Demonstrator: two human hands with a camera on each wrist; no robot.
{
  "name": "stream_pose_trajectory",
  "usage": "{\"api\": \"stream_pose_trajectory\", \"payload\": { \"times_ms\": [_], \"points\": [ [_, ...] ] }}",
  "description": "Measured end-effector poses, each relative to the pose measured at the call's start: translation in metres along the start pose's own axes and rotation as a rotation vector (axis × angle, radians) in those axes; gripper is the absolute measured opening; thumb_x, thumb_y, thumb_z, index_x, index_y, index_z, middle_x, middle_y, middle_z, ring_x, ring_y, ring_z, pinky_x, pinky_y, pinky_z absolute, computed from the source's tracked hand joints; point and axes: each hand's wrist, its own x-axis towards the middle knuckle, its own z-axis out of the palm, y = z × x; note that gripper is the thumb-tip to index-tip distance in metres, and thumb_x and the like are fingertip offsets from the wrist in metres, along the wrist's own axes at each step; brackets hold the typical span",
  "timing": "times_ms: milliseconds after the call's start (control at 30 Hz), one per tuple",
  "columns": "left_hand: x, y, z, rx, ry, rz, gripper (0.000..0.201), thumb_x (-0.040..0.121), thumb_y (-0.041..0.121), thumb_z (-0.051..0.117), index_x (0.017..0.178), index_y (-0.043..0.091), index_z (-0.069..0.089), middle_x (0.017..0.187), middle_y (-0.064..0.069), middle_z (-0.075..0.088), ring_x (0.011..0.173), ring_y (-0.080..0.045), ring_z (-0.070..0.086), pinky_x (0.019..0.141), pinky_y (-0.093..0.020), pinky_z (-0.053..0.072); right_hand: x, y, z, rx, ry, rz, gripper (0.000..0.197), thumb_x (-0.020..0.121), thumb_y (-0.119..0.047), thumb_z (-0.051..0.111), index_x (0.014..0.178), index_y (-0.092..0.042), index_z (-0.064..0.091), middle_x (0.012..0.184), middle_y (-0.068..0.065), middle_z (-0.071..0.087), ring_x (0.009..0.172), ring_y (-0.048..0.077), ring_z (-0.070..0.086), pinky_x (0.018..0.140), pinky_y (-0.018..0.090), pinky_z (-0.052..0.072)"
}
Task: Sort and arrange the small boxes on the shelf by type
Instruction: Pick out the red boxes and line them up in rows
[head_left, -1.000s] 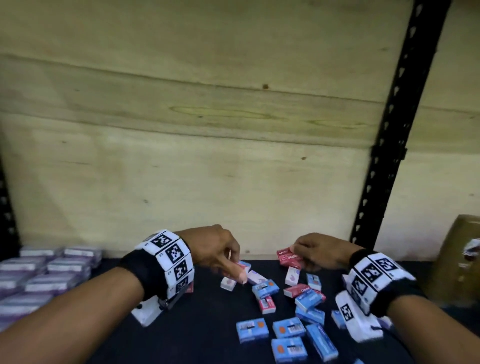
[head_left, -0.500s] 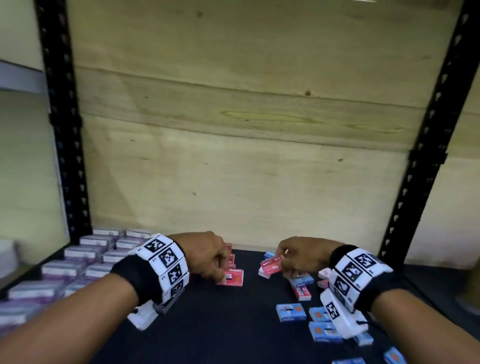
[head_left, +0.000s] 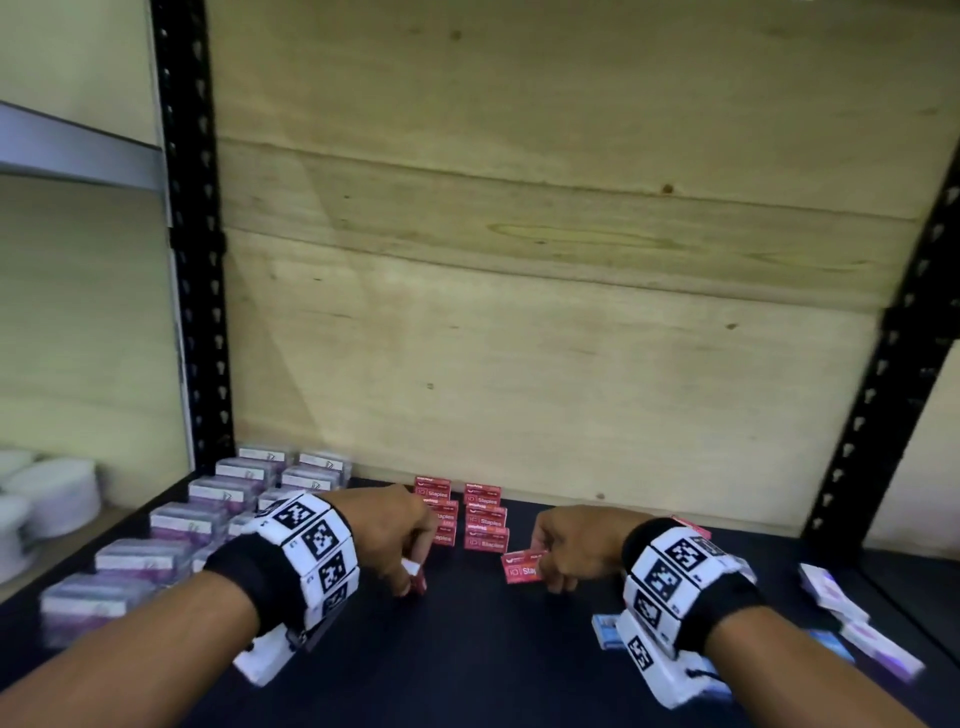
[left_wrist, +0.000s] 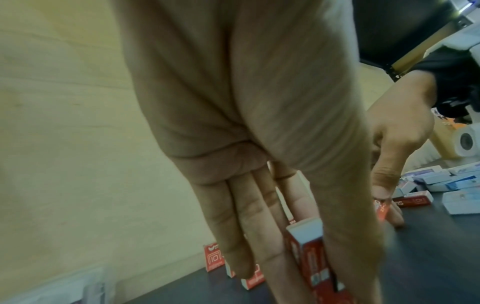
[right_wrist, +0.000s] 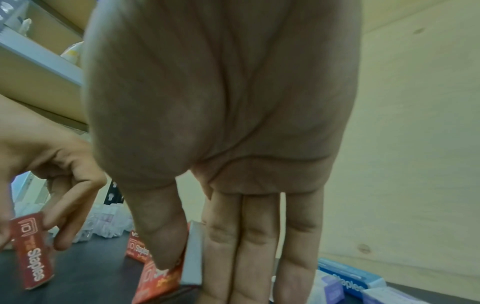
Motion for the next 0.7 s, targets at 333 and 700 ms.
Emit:
{"api": "stream_pose_trajectory", "payload": {
  "times_ms": [333,700],
  "points": [
    [-0.007,0.016,0.002,0.055,-0.09,0.035,0.039,0.065,0.026,0.089,0.097,0.02,0.068,0.077,0.019,0.058,0.065,0.003,0.054,0.055,-0.016,0.04,-0.001,-0.006,0.001,-0.035,0.024,0.007,0.021,0.094,-0.021,0.057,0.112,-0.012,0.066,0.091,-0.002,0.074,0.079,0.01,0.066,0.087,0.027,0.05],
    [-0.009,0.019,0.005,0.092,-0.16,-0.005,0.047,0.064,0.029,0.089,0.103,0.024,0.063,0.082,0.018,0.056,0.071,0.0,0.052,0.054,-0.018,0.041,-0.004,-0.011,0.002,-0.174,0.078,0.0,0.02,0.091,-0.026,0.062,0.107,-0.016,0.068,0.094,-0.003,0.075,0.084,0.012,0.063,0.068,0.023,0.043]
  ]
}}
